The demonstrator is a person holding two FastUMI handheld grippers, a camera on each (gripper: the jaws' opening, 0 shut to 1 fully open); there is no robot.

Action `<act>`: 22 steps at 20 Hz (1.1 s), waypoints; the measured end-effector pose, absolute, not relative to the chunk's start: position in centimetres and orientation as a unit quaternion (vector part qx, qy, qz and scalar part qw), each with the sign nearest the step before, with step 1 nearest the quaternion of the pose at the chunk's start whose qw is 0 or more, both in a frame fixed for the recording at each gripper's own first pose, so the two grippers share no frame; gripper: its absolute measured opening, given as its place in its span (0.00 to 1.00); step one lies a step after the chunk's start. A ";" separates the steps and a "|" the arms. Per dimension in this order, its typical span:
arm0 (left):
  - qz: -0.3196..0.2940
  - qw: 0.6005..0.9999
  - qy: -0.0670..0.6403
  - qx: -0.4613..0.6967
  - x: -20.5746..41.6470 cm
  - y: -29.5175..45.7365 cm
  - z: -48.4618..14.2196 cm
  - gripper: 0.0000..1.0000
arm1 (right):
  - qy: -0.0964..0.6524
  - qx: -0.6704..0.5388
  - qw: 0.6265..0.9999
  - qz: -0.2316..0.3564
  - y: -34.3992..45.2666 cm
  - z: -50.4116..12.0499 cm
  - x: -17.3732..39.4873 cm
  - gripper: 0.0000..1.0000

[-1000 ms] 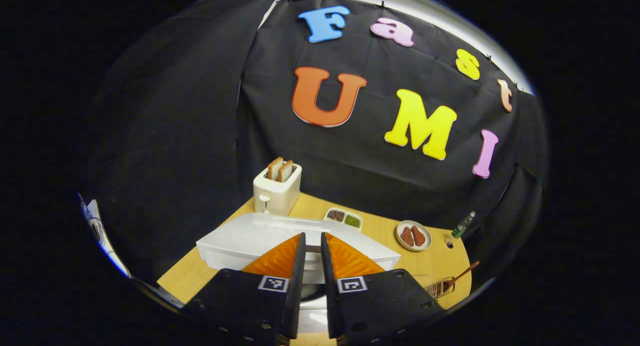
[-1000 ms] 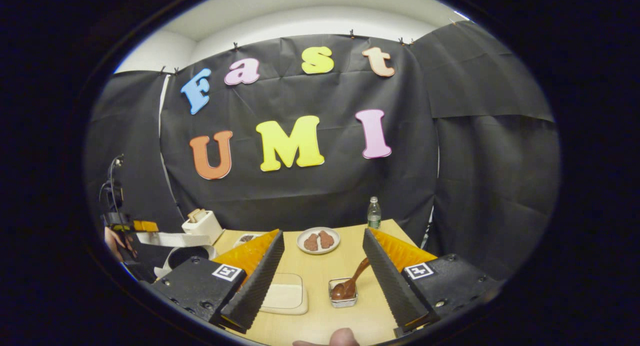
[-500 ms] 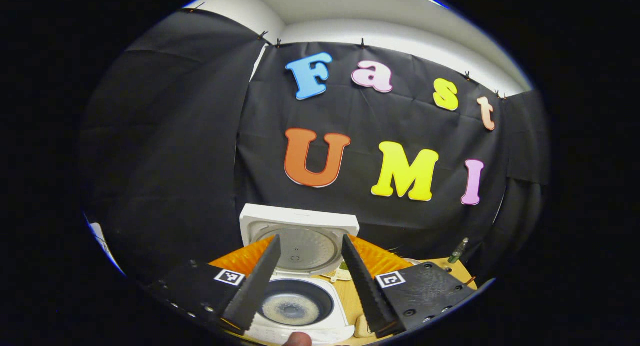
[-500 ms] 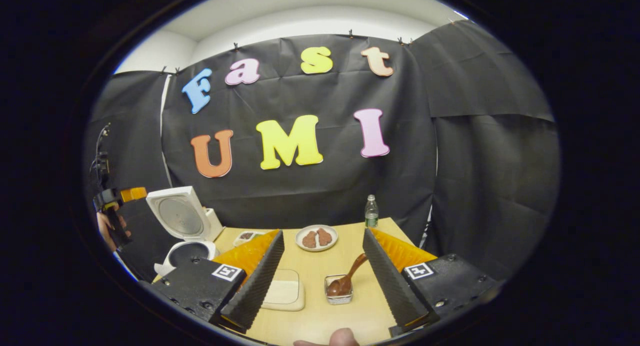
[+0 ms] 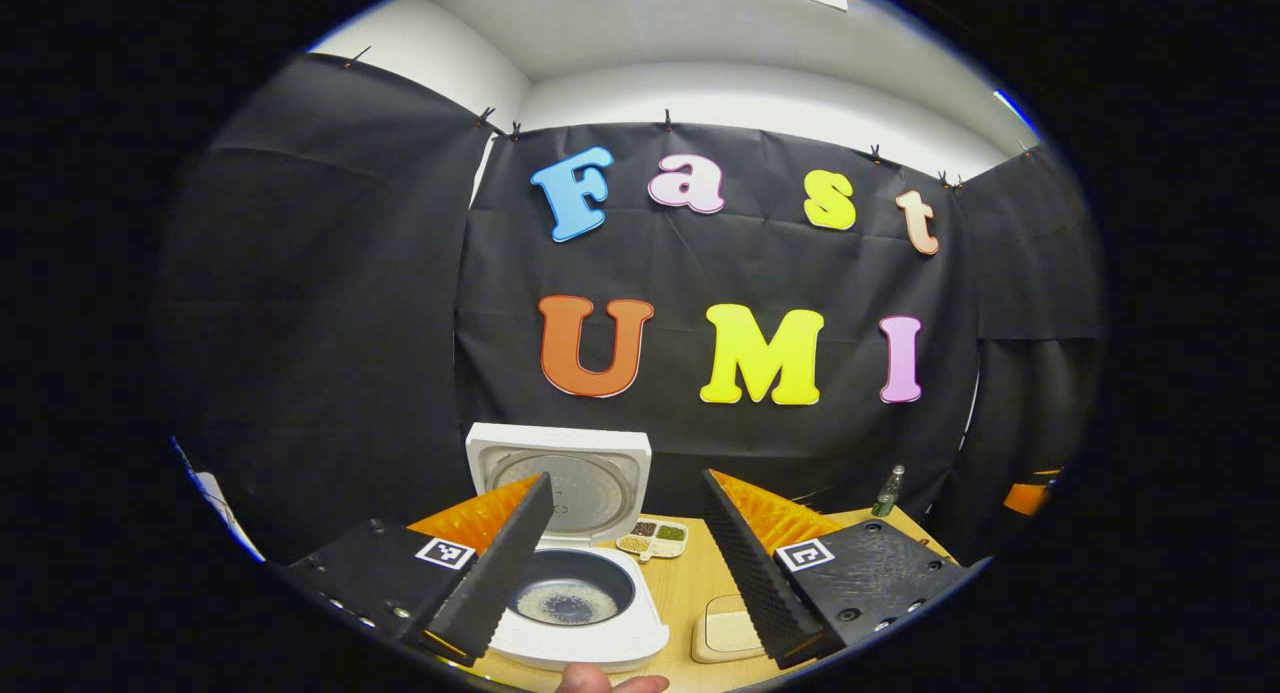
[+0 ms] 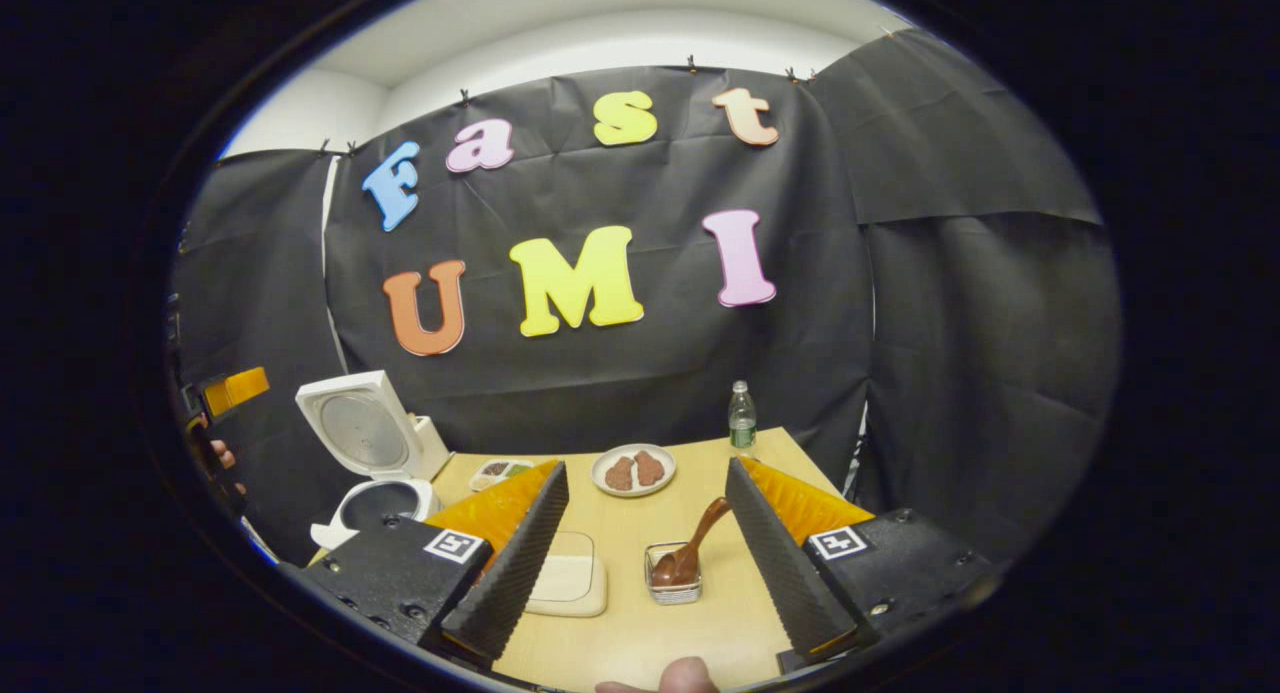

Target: Close the left gripper, press the button to open the rice cooker; take a wooden spoon from the chopstick holder with the right hand, scoop a spoonful of rice and pour it into the rice cooker, then put the wooden spoon back into the chopstick holder.

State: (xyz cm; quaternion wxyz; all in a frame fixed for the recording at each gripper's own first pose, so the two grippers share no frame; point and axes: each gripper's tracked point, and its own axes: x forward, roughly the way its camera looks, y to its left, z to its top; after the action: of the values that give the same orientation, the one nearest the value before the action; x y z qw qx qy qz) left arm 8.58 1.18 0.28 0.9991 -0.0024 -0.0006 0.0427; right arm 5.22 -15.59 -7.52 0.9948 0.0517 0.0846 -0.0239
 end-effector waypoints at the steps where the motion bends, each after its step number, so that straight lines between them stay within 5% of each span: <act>1: 0.041 0.999 0.000 -0.001 8.3 0.7 0.2 0.94 | 0.087 0.051 0.995 -0.022 -15.9 -7.9 5.3 0.99; 12: 0.060 0.998 0.003 0.000 8.3 -3.5 0.5 0.94 | 0.133 0.060 0.989 0.005 -19.7 -14.9 10.7 0.99; 22: 0.098 0.994 0.036 -0.008 8.5 -6.3 -0.9 0.94 | 0.223 0.130 0.966 0.014 -22.1 -27.3 19.4 1.00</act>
State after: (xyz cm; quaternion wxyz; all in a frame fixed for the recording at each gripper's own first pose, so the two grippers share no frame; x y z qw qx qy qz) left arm 8.46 -6.29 -0.87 0.9945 -0.0076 0.0361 0.0985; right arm 19.38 -22.10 -27.30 0.9660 0.1297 0.2230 0.0143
